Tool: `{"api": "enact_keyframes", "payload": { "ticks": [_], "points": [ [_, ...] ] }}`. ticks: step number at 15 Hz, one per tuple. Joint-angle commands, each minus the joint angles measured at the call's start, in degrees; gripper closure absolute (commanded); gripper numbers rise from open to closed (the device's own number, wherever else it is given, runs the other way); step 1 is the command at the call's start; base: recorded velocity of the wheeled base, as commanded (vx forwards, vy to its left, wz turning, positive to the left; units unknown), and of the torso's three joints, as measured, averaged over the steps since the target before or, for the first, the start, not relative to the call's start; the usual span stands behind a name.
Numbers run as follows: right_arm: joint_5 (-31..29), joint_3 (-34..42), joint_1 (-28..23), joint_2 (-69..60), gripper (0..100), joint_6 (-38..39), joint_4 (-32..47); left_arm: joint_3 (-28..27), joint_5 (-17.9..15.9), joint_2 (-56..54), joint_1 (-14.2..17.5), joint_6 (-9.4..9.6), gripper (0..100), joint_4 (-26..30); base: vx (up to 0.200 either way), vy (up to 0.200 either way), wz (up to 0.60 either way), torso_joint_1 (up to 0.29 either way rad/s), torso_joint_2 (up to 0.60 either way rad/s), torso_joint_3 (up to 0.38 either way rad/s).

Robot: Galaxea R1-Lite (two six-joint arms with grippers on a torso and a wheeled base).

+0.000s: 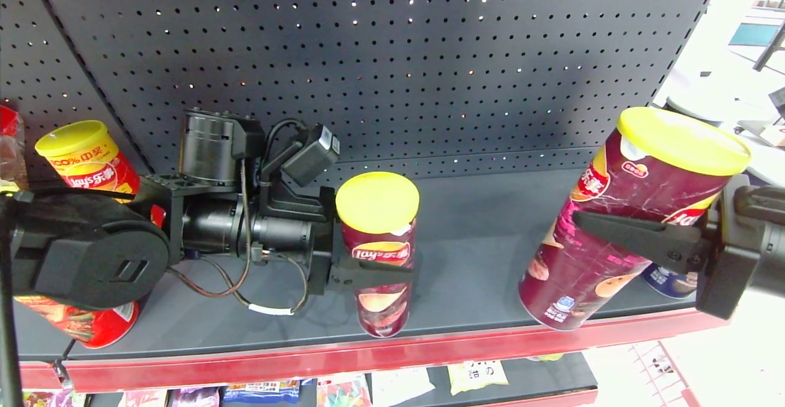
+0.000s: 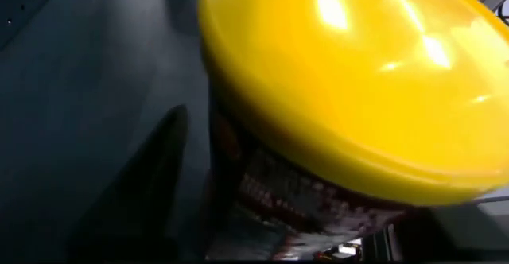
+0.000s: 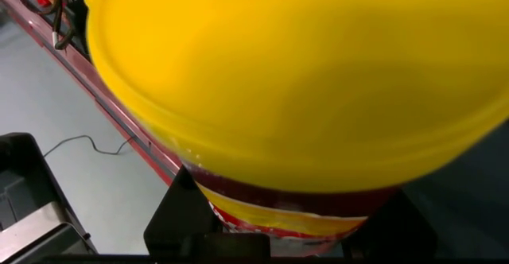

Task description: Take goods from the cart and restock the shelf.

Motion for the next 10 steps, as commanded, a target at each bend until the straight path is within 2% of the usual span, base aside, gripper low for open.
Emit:
{"api": "enact_keyframes", "payload": {
  "ticks": [1,4,9,10],
  "points": [
    [0.1,-0.2,0.0,0.2,100,0.0,-0.1,0.7,0.0,-0.7,0.1,0.06,0,-0.2,0.000,0.000,0.00,0.000,0.00,0.000],
    [0.1,-1.3,1.0,1.9,100,-0.3,0.0,6.5,0.2,-4.7,0.6,0.06,0,-0.2,0.000,0.000,0.00,0.000,0.00,0.000],
    [0.2,-9.2,1.1,10.4,100,-0.4,-0.1,15.4,0.2,-13.6,5.9,-0.03,0,-0.2,0.000,0.000,0.00,0.000,0.00,0.000],
    [0.1,-11.7,1.2,14.1,100,-0.5,-0.1,19.5,0.2,-17.4,8.0,-0.20,0,-0.1,0.000,0.000,0.00,0.000,0.00,0.000]
  ]
}}
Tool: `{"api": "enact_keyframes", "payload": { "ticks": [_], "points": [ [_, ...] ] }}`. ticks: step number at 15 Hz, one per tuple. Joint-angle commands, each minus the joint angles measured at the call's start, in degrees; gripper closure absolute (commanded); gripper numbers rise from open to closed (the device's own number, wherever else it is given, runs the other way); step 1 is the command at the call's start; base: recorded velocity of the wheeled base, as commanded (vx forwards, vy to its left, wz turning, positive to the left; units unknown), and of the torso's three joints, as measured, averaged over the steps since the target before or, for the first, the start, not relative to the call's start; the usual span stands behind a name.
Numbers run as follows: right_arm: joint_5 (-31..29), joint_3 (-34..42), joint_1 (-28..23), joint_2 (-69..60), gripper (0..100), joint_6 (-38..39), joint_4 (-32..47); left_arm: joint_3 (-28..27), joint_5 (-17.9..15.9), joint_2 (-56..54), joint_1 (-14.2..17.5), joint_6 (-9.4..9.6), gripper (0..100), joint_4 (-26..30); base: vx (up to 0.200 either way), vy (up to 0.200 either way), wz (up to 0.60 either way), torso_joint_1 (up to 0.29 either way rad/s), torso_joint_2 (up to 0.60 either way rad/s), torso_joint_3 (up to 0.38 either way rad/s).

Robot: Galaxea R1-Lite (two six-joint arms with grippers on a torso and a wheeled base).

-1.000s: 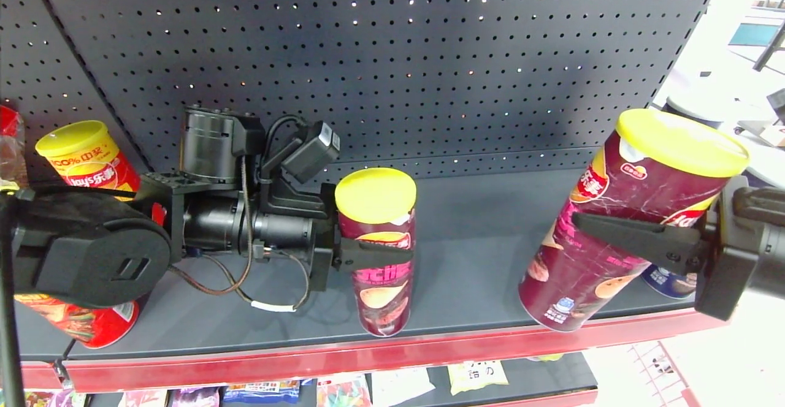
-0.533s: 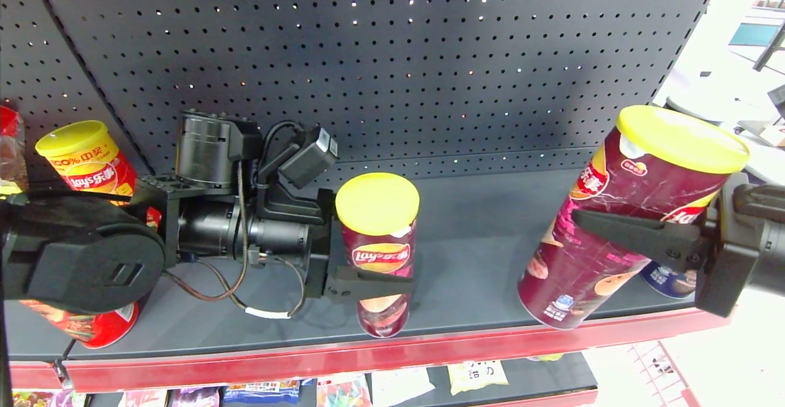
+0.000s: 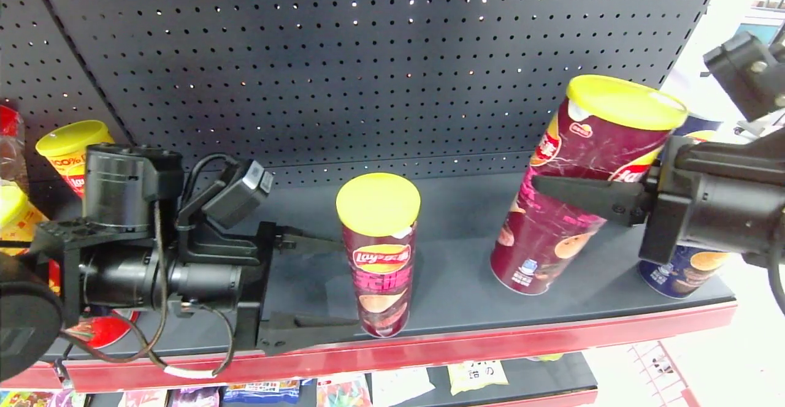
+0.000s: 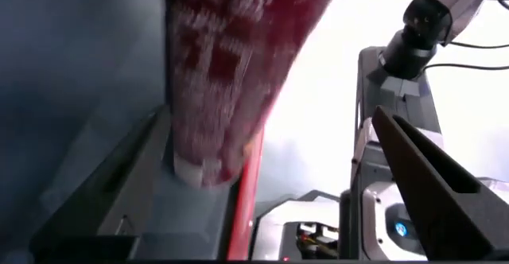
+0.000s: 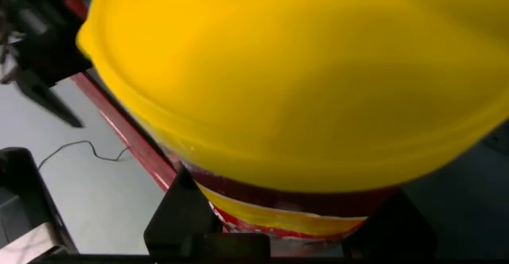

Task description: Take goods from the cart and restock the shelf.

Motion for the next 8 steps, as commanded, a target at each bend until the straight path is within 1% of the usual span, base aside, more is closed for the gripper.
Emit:
{"api": "enact_keyframes", "payload": {
  "ticks": [1,3,4,5,6,8],
  "points": [
    [-0.1,-4.7,0.2,7.6,100,-0.1,-0.1,6.5,0.0,-8.0,3.5,-0.61,0,0.1,0.000,0.000,0.00,0.000,0.00,0.000],
    [-0.2,-7.9,0.2,11.6,100,-0.1,-0.1,10.9,0.0,-12.9,6.2,-1.66,0,0.0,0.000,0.000,0.00,0.000,0.00,0.000],
    [-0.2,-8.4,0.2,12.6,100,-0.1,-0.1,12.1,0.0,-14.0,7.1,-1.75,0,0.1,0.000,0.000,0.00,0.000,0.00,0.000],
    [-0.2,-9.6,0.1,13.9,100,-0.1,-0.1,13.9,0.0,-16.1,8.3,-2.54,0,0.1,0.000,0.000,0.00,0.000,0.00,0.000],
    [-0.2,-10.9,0.0,15.2,100,-0.1,-0.1,15.1,0.0,-17.8,8.5,-3.86,0,0.1,0.000,0.000,0.00,0.000,0.00,0.000],
    [-0.2,-13.6,-0.2,17.7,100,-0.1,-0.1,17.1,0.0,-20.4,8.6,-5.18,0,0.1,0.000,0.000,0.00,0.000,0.00,0.000]
  ]
}}
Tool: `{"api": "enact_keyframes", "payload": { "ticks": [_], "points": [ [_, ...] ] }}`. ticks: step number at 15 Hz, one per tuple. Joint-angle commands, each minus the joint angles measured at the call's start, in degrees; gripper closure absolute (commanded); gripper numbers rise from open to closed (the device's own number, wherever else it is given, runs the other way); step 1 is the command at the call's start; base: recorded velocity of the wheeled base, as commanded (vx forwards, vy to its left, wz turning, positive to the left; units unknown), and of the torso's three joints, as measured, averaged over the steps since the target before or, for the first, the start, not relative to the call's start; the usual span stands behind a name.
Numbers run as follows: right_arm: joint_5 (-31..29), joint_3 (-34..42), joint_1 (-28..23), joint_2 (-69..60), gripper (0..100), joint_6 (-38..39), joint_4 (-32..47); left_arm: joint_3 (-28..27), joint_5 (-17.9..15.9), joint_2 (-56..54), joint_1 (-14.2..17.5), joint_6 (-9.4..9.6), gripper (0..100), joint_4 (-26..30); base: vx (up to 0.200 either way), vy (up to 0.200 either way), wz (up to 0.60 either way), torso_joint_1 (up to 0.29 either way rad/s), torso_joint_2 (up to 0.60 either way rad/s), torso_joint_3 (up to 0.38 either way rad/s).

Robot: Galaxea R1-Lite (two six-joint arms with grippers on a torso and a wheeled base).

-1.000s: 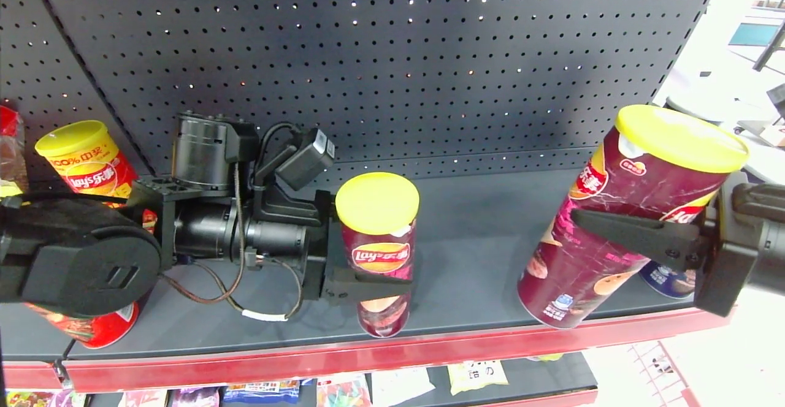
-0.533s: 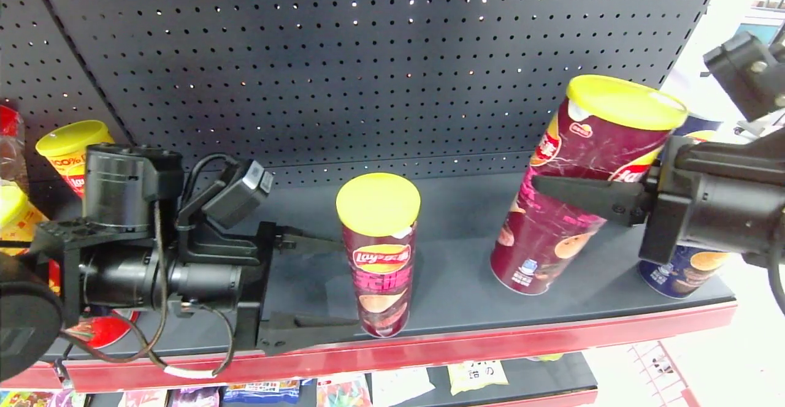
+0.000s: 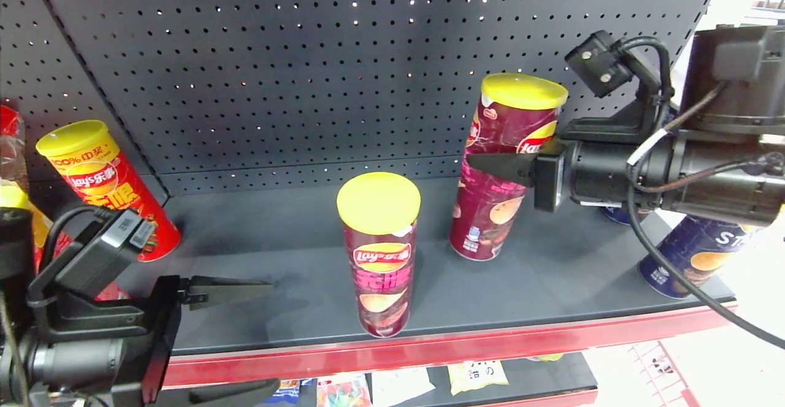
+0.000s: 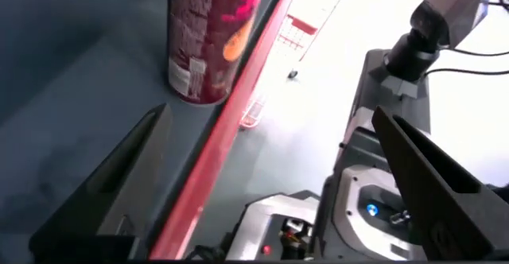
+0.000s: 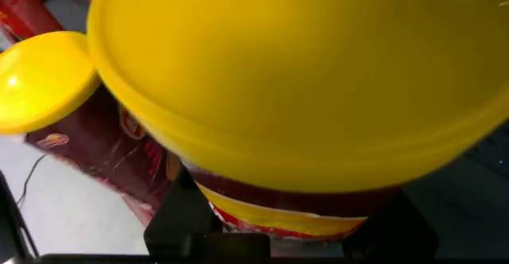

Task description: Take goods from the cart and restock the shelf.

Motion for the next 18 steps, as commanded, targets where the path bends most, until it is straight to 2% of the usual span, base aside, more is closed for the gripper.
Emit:
{"api": "enact_keyframes", "payload": {
  "ticks": [1,5,6,9,11,15,18],
  "points": [
    [-0.2,-4.1,-0.2,5.3,100,0.0,0.0,2.8,0.0,-5.1,0.5,-0.36,0,0.0,0.000,0.000,0.00,0.000,0.00,0.000],
    [-0.8,-6.4,-0.2,8.4,100,0.1,-0.1,4.4,1.5,-7.8,0.4,-0.45,0,0.1,0.000,0.000,0.00,0.000,0.00,0.000],
    [-0.8,-6.3,-0.2,9.5,100,0.2,-2.7,5.1,2.2,-8.9,0.6,-0.63,0,0.1,0.000,0.000,0.00,0.000,0.00,0.000],
    [-0.8,-6.7,-0.1,12.7,100,0.2,-7.7,5.4,3.1,-11.0,0.5,-2.30,0,0.1,0.000,0.000,0.00,0.000,0.00,0.000],
    [-0.7,-7.1,0.5,14.0,100,0.1,-7.7,5.2,3.9,-11.0,0.5,-2.47,0,0.1,0.000,0.000,0.00,0.000,0.00,0.000],
    [-0.8,-13.5,0.8,19.5,100,0.1,-7.7,4.1,5.2,-10.9,0.6,-2.65,0,0.1,0.000,0.000,0.00,0.000,0.00,0.000],
    [-0.7,-15.5,1.2,21.5,100,0.0,-7.7,3.8,6.7,-11.0,0.6,-2.65,0,0.1,0.000,0.000,0.00,0.000,0.00,0.000]
  ]
}}
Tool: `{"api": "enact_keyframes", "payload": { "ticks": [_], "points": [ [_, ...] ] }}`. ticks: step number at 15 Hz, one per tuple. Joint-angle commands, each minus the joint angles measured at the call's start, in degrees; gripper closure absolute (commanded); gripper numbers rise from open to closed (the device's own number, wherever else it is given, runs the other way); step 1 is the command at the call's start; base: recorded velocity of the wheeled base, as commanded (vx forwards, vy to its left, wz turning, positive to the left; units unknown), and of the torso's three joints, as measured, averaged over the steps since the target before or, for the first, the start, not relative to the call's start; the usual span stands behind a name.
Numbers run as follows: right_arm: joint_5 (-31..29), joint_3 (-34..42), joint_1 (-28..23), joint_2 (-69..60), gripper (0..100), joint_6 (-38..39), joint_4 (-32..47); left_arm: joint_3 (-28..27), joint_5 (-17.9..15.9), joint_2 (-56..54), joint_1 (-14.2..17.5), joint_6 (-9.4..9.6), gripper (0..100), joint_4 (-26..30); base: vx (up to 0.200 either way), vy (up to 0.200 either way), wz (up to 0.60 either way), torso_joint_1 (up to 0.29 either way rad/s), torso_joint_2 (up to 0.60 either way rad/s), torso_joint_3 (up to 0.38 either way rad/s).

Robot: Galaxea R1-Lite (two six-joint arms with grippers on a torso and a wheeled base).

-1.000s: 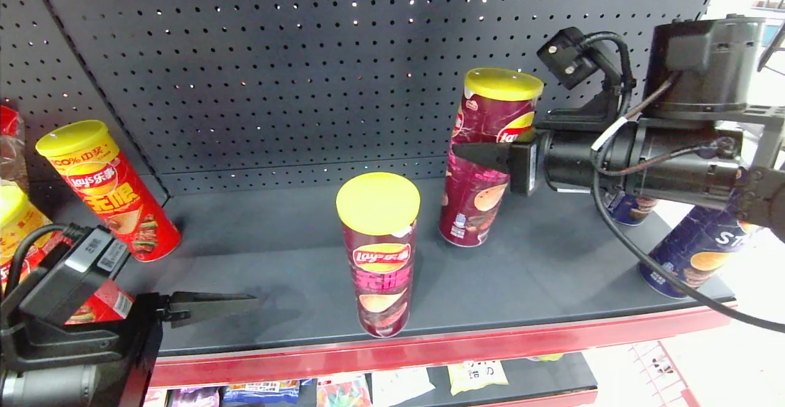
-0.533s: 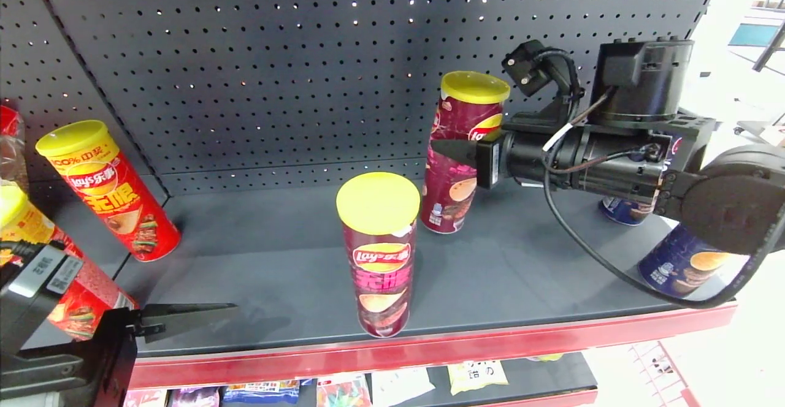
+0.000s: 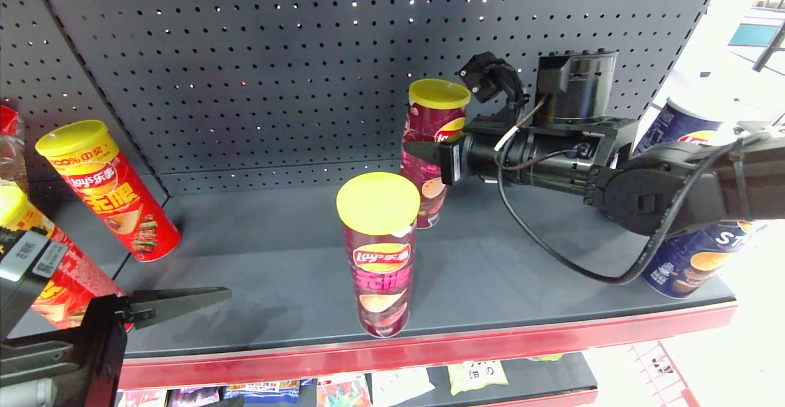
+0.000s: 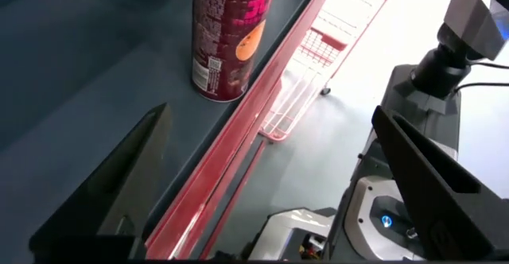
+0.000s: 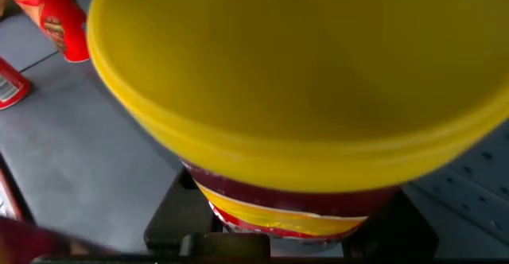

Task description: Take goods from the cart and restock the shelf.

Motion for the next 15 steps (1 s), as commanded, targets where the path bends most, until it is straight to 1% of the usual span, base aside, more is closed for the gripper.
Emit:
{"api": "enact_keyframes", "payload": {
  "ticks": [1,5,10,15],
  "points": [
    [0.1,-1.0,0.4,2.2,100,0.0,0.0,-0.1,0.0,0.1,0.0,-0.32,0,-0.1,0.000,0.000,0.00,0.000,0.00,0.000],
    [0.0,-2.9,1.8,3.8,100,0.2,0.0,-1.6,0.7,0.3,-0.1,-0.58,0,-0.2,0.000,0.000,0.00,0.000,0.00,0.000],
    [-0.2,-2.4,1.8,3.7,100,0.4,0.0,-1.6,0.7,0.3,-0.1,-0.76,0,-0.2,0.000,0.000,0.00,0.000,0.00,0.000],
    [-0.4,2.4,2.0,0.7,100,0.2,0.0,-1.6,0.7,0.4,-0.1,-0.76,0,-0.2,0.000,0.000,0.00,0.000,0.00,0.000]
  ]
}}
